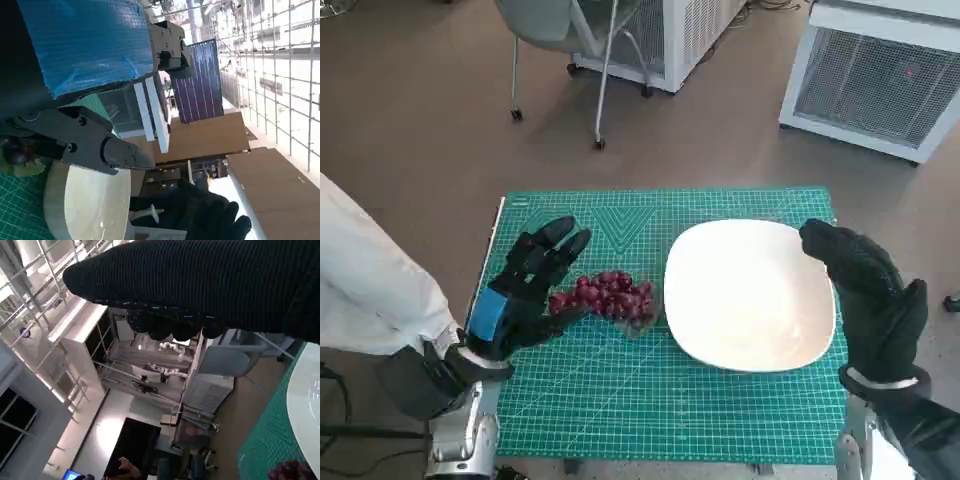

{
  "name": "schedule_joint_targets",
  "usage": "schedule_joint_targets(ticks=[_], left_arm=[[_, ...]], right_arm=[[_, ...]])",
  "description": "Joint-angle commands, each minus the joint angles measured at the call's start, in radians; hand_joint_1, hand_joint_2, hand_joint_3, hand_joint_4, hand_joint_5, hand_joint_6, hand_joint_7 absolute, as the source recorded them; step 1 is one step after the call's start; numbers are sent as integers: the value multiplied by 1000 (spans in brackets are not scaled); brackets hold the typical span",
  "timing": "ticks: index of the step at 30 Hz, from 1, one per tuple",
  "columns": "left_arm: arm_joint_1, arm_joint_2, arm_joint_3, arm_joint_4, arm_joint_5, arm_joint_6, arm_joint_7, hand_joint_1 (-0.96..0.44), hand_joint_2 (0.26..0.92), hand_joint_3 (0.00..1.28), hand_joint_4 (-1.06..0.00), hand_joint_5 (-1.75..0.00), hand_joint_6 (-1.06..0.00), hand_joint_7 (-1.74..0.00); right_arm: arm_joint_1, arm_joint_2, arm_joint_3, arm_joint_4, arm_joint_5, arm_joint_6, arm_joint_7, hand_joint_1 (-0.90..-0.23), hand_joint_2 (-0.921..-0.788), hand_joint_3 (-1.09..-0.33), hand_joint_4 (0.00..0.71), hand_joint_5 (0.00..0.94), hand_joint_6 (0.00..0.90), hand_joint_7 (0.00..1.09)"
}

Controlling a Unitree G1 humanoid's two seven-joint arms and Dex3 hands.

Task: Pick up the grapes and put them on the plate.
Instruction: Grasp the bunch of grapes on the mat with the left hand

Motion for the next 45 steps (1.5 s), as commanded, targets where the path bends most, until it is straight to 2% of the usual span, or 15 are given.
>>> schedule_joint_targets(ticks=[1,39,42,45], left_arm=[[13,6,2,-1,6,1,1,-298,921,50,-220,-149,-72,-580],[23,6,-11,-16,36,-6,8,-331,921,47,-219,-139,-87,-556],[26,12,-25,-23,83,-23,28,-331,920,41,-216,-130,-89,-545],[34,60,-62,-37,241,-68,79,-347,910,21,-196,-75,-103,-433]], right_arm=[[20,5,1,11,7,9,6,-524,-921,-546,480,0,144,639],[35,1,-3,-19,-1,24,-6,-517,-921,-548,480,0,139,647],[37,0,-4,-21,-1,26,-7,-517,-921,-548,480,0,139,647],[37,-2,-4,-23,0,29,-6,-517,-921,-548,480,0,139,647]])
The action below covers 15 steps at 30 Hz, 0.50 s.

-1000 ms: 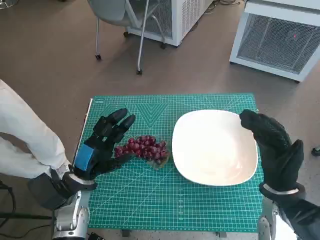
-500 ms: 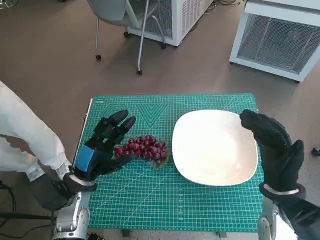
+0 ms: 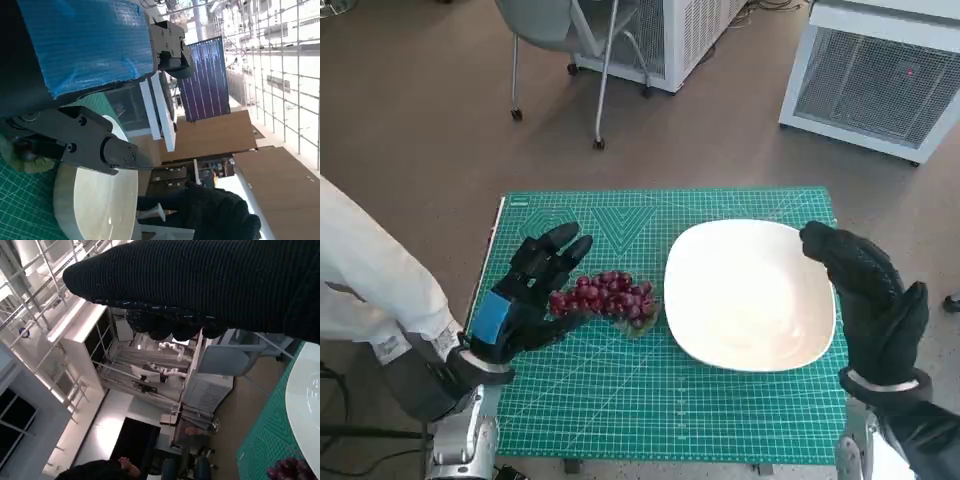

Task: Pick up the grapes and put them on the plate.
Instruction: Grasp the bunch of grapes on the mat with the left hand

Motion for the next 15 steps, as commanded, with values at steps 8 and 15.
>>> schedule_joint_targets(ticks=[8,15], left_arm=[[27,205,-137,-165,579,-3,147,-408,821,2,-28,-4,-121,-91],[11,207,-223,-250,797,163,188,-308,753,0,-1,1,-151,-57]], right_arm=[[21,-7,-5,-3,4,24,-3,-518,-921,-547,479,0,139,647],[21,-6,-4,-7,6,30,-1,-517,-921,-546,477,0,140,646]])
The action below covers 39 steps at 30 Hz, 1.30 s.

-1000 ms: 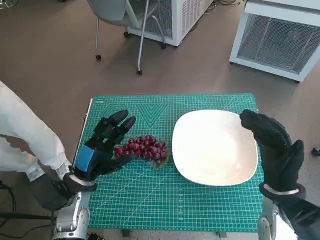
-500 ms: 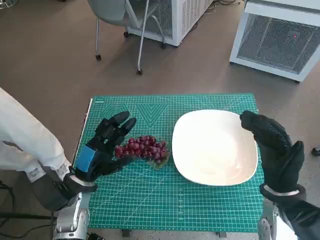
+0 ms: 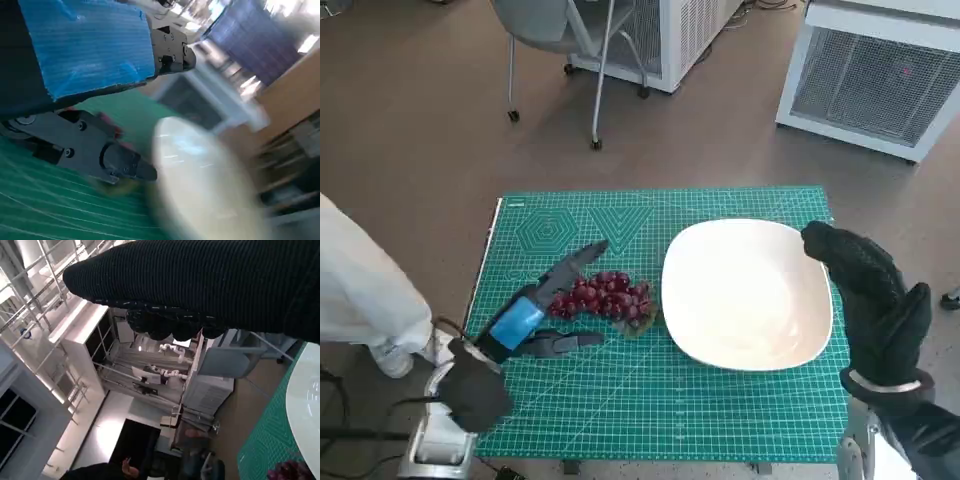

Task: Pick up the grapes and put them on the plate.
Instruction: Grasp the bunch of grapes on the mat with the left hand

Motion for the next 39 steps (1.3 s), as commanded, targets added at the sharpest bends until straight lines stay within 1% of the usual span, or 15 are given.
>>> schedule_joint_targets(ticks=[1,7,14,25,39], left_arm=[[-1,19,-94,-86,202,128,42,-304,748,0,0,1,-160,-58],[-36,6,-165,-90,316,252,56,-297,732,0,1,1,-196,-58],[-95,-12,-241,-42,394,353,60,-290,730,0,1,1,-216,-52],[-212,-38,-325,128,435,408,106,-301,733,1,-5,-1,-228,-22],[-342,-76,-378,352,419,415,160,-290,735,1,-2,0,-227,-6]], right_arm=[[21,-1,0,0,6,28,-1,-516,-921,-546,477,0,140,646],[24,-1,0,-9,10,37,1,-512,-921,-546,475,0,140,646],[27,-3,-3,-13,13,38,5,-511,-921,-545,474,0,143,648],[29,-4,-6,-9,7,30,3,-512,-921,-544,475,1,145,648],[26,-1,-7,1,4,20,2,-513,-921,-544,474,0,138,643]])
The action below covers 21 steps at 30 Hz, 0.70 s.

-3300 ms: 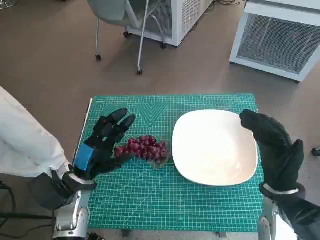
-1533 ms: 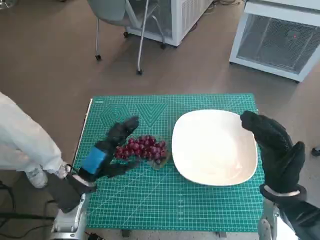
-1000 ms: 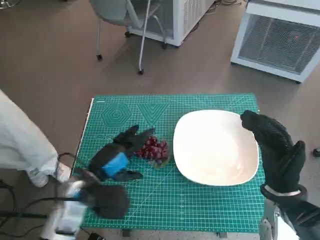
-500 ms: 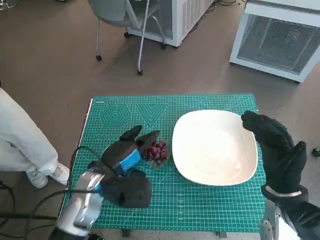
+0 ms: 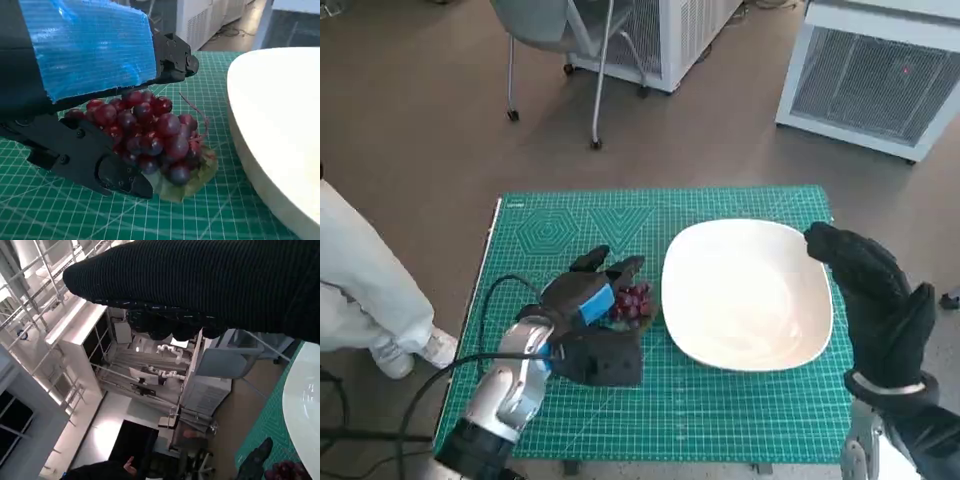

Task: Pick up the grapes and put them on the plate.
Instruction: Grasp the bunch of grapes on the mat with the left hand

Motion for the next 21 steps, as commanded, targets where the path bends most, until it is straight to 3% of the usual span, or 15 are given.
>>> schedule_joint_targets(ticks=[1,21], left_arm=[[-49,-11,-20,63,-4,8,23,-289,735,1,-1,0,-227,-5],[-265,-90,-111,512,-11,13,89,-220,750,4,-39,-11,-228,-4]], right_arm=[[16,1,-3,18,3,3,2,-512,-921,-544,474,0,138,643],[21,5,0,14,-3,-1,-5,-518,-921,-543,474,0,141,641]])
